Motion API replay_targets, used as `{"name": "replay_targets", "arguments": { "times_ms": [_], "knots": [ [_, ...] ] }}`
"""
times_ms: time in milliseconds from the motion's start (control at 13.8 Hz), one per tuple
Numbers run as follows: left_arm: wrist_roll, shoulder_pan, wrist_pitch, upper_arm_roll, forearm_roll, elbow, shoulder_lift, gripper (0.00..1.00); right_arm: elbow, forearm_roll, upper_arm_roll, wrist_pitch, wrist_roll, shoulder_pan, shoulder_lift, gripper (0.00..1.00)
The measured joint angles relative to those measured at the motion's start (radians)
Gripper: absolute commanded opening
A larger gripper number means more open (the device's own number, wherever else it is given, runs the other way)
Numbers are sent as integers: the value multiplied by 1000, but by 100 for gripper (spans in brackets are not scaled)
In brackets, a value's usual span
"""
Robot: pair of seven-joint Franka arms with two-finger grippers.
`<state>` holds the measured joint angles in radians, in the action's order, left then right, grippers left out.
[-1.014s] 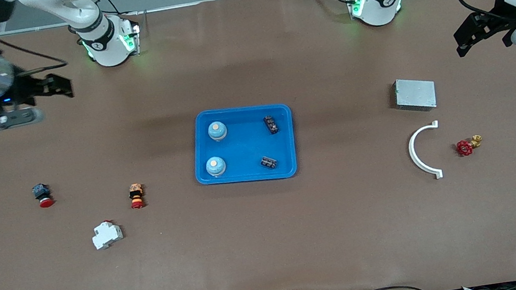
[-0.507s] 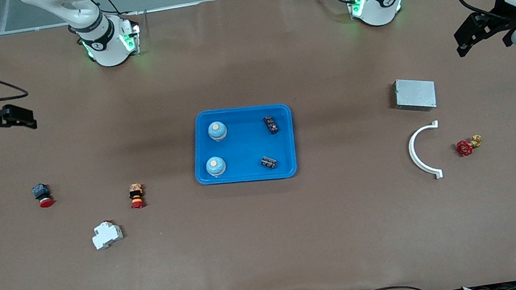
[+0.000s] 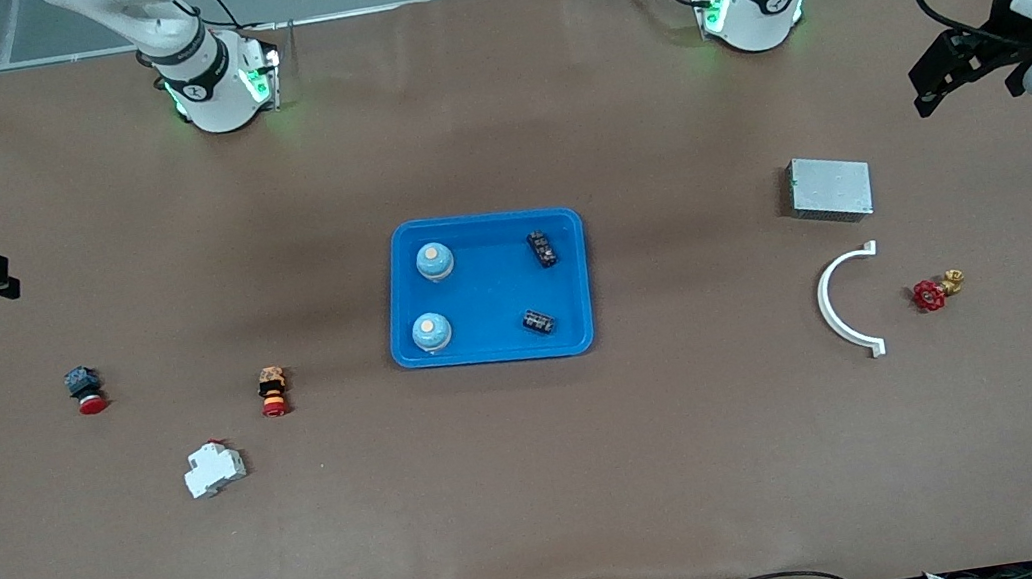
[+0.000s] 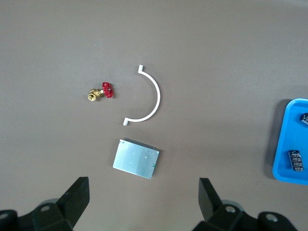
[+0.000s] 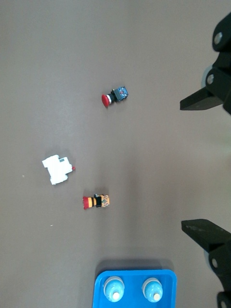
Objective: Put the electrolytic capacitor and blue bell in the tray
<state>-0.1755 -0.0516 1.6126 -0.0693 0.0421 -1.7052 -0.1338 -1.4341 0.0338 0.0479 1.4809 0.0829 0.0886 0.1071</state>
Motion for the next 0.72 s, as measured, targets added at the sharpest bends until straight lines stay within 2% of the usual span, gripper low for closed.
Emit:
{"name": "replay_targets", "arguments": {
  "times_ms": [435, 724],
  "knots": [
    [0, 0, 0, 0, 0, 0, 0, 100, -4, -28, 1, -3, -45, 24, 0, 100],
    [0, 0, 0, 0, 0, 0, 0, 100, -64, -30, 11, 12, -73, 24, -35, 100]
  ]
}}
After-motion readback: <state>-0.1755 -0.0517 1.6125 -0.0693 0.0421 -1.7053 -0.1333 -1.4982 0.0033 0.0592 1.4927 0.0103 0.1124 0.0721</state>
